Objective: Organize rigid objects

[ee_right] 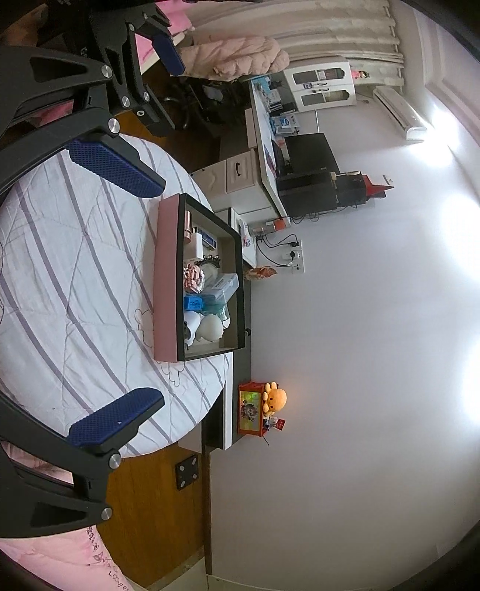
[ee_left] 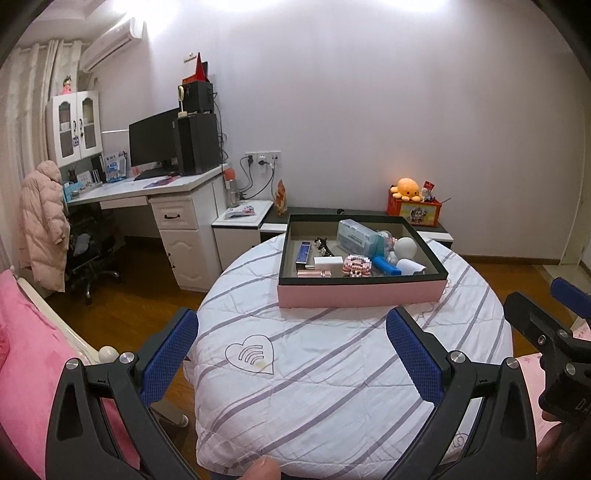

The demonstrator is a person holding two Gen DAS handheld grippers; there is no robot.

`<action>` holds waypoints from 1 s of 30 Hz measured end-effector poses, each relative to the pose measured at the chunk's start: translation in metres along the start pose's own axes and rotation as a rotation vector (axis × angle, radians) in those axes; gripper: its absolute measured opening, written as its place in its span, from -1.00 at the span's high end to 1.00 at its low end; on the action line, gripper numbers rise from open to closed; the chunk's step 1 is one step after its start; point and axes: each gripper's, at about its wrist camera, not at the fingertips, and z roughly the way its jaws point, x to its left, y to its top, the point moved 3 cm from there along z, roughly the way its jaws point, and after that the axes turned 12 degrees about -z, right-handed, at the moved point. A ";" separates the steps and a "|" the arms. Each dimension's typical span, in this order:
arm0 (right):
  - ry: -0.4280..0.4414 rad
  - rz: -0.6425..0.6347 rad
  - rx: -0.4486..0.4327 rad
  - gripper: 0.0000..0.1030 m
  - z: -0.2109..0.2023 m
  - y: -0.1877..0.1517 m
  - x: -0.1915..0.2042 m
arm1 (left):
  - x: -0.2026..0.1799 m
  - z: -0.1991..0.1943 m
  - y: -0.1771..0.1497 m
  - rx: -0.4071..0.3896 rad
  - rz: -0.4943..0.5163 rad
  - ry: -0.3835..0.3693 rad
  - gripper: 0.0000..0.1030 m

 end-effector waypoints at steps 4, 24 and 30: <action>0.001 -0.001 0.002 -1.00 -0.001 0.000 0.001 | 0.001 0.000 0.000 0.004 -0.008 -0.003 -1.00; 0.006 -0.004 0.017 -1.00 0.006 -0.003 0.003 | 0.013 0.008 0.003 0.029 -0.041 -0.019 -1.00; 0.010 -0.003 0.020 -1.00 0.007 -0.004 0.004 | 0.015 0.009 0.002 0.018 -0.038 -0.036 -1.00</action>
